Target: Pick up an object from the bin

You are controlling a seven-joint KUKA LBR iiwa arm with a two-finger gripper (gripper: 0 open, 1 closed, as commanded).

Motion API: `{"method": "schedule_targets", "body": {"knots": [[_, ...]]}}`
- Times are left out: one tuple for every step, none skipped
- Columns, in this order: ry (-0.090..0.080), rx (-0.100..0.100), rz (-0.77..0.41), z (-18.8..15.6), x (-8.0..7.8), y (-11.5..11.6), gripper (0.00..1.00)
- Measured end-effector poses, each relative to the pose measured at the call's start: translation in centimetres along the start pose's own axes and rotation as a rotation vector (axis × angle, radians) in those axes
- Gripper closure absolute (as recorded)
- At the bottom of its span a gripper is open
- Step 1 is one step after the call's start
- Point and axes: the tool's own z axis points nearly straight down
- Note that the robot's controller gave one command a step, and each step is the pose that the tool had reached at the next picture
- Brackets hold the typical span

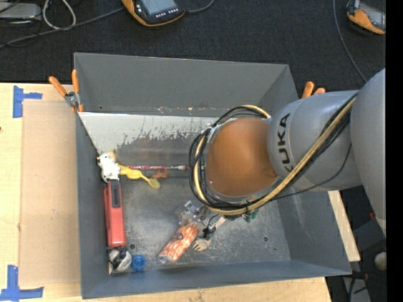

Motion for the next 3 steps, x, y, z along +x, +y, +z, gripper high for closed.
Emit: {"method": "schedule_targets", "body": {"knots": [[-0.001, -0.001, -0.001, 0.0, -0.1, 0.1, 1.00], [-0.005, 0.001, -0.055, -8.1, 0.0, -0.5, 1.00], [-0.004, -0.001, -0.019, -9.6, 1.1, 0.0, 1.00]]}}
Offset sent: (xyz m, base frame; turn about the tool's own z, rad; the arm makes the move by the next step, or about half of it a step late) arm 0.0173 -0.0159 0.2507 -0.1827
